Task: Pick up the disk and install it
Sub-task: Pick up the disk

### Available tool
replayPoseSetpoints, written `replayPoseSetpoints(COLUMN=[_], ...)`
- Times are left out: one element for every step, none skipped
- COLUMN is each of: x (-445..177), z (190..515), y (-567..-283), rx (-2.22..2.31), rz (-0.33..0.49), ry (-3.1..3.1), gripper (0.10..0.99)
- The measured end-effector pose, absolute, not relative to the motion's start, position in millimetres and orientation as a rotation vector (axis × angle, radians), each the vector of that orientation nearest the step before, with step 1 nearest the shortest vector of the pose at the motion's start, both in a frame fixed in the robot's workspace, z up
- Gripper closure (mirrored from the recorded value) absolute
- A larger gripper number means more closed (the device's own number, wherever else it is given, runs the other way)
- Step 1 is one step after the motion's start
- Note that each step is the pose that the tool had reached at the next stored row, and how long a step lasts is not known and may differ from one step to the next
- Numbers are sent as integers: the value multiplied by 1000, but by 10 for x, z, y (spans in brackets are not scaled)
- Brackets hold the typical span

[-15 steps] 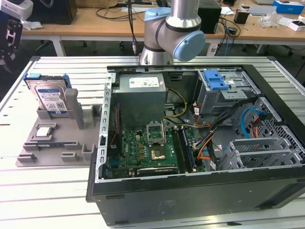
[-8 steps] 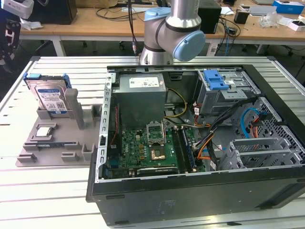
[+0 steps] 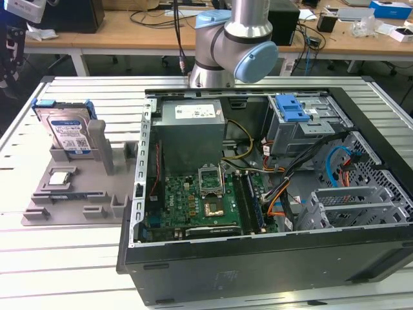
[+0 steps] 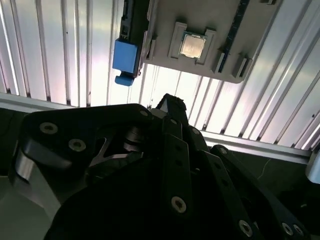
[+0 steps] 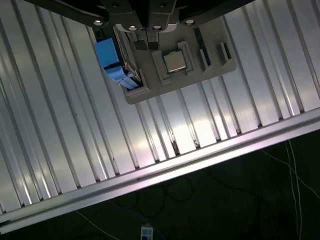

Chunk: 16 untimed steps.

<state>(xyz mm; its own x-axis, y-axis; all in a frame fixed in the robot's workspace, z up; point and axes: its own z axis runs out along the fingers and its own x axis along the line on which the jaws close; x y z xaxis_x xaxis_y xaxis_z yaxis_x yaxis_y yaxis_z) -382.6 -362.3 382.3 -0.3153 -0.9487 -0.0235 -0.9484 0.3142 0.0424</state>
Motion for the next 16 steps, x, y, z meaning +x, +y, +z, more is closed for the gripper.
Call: replayPoseSetpoints(x=[-3826,-3826,-3826,-3827,-3826,-3826,-3826,-3826,-3826,-3827,-3826,-3826,-3826,-3827,-3826,-3826], z=[3822,3822,3823,3822,3822,3822,3822,3822,3822,3822,3822,3822,3823,3823,3822,3822], y=[-3623,-3623,-3623,-3623,-3623,-3623,-3623,-3623,-3623,-3623,-3623,-3623,-3623,-3623,-3623,-3623], rx=[1855,1868,1885,1908,1922,1935,1949,1958,1976,1988,2003,2021,2032,2050,2072,2097], rz=[-75,-75,-75,-75,-75,-75,-75,-75,-75,-75,-74,-74,-74,-74,-74,-74], ry=[-2527,-2517,-2504,-2486,-2474,-2464,-2453,-2445,-2430,-2420,-2408,-2392,-2382,-2366,-2346,-2324], gripper=[980,980,980,980,980,980,980,980,980,980,980,980,980,980,980,980])
